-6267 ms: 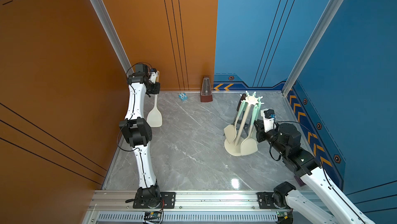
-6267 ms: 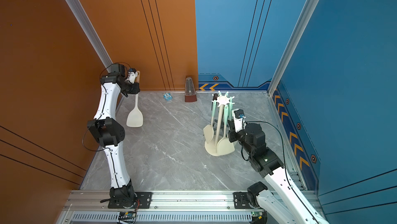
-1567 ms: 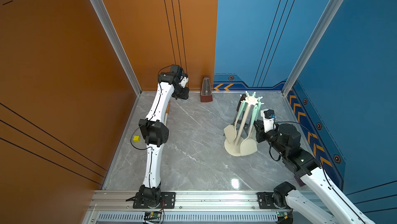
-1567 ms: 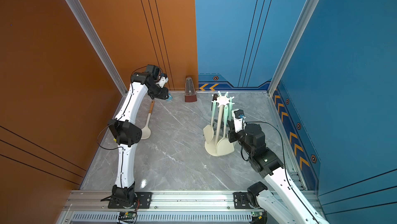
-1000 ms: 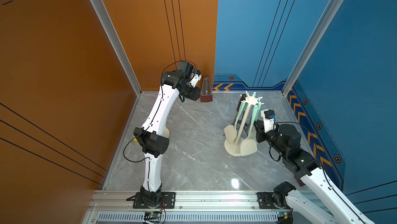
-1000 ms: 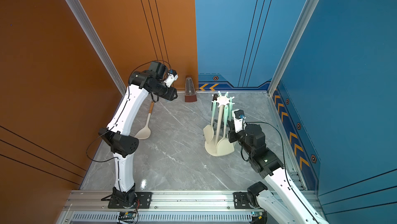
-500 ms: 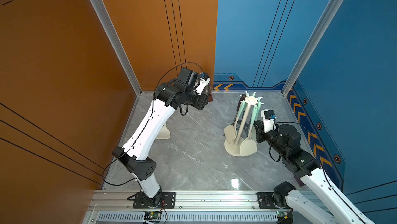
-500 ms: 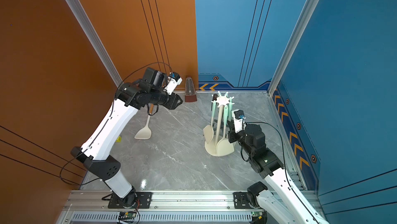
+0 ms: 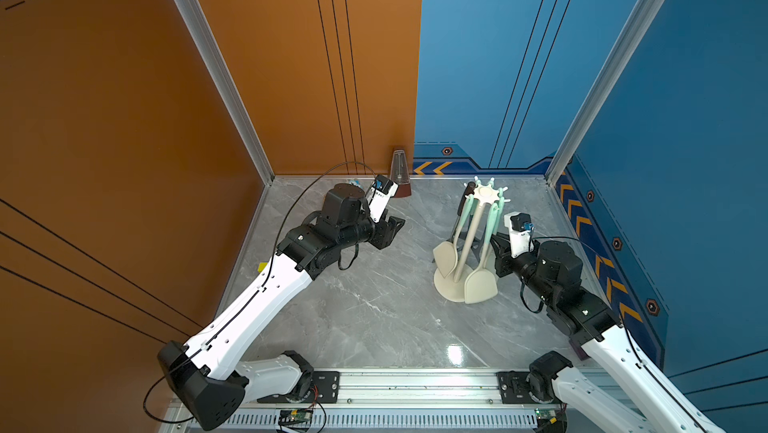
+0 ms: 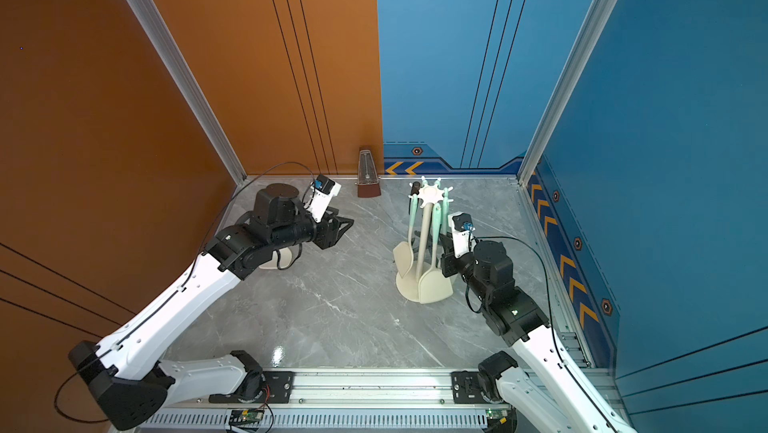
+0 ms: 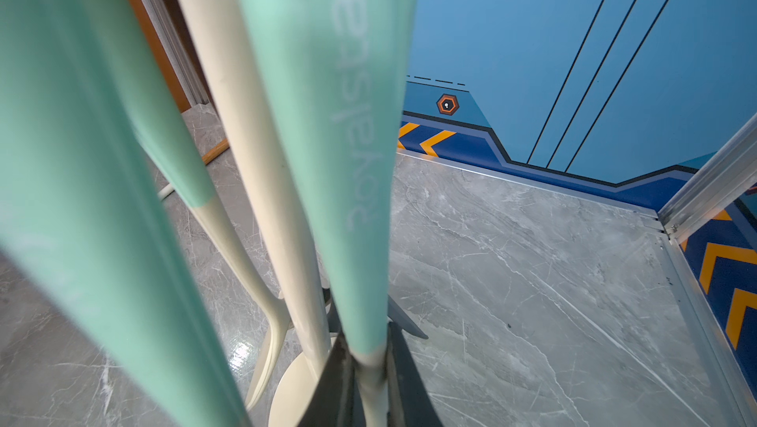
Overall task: Take the spatula off the kitchen utensil rack
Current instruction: Take off the spatula from the rack.
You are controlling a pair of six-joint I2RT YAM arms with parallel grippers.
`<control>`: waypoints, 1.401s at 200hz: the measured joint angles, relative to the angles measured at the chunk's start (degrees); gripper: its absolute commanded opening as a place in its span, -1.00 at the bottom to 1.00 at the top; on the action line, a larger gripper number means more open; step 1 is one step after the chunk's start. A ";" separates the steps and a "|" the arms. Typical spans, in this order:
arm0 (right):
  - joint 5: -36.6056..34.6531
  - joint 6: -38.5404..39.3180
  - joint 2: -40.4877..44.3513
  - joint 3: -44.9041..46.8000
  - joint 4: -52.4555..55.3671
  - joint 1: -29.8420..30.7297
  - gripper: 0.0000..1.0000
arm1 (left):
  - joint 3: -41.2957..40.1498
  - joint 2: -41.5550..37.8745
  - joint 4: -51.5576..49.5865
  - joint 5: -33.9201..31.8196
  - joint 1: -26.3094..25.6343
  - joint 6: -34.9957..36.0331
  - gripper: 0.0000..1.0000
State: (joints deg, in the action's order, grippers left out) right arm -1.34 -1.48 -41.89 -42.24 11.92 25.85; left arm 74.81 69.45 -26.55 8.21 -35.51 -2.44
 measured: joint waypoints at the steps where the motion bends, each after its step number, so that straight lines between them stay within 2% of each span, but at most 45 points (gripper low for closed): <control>1: 0.00 0.00 0.00 0.00 0.00 0.00 -0.71 | -0.13 -0.07 0.15 0.02 -0.07 0.00 0.17; 56: 0.00 -0.02 -0.22 0.00 -0.04 0.09 -0.71 | -8.96 -4.28 10.88 2.36 -3.39 0.00 0.28; 106: 0.00 -0.02 -0.37 0.00 -0.13 0.11 -0.70 | -18.36 -7.72 25.07 5.44 -5.35 -1.36 0.26; 184: -0.02 -0.02 -0.98 -0.02 -0.59 0.37 -0.70 | -18.53 -5.92 31.95 6.08 -7.50 -1.75 0.25; 280: -0.02 -0.02 -1.99 -0.26 -1.09 0.37 -0.71 | -14.99 1.53 35.10 7.52 -9.14 -2.16 0.19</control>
State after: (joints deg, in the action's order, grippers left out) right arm -1.37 -1.50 -43.88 -42.50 10.83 26.22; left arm 59.81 70.98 8.56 15.73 -44.64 -4.60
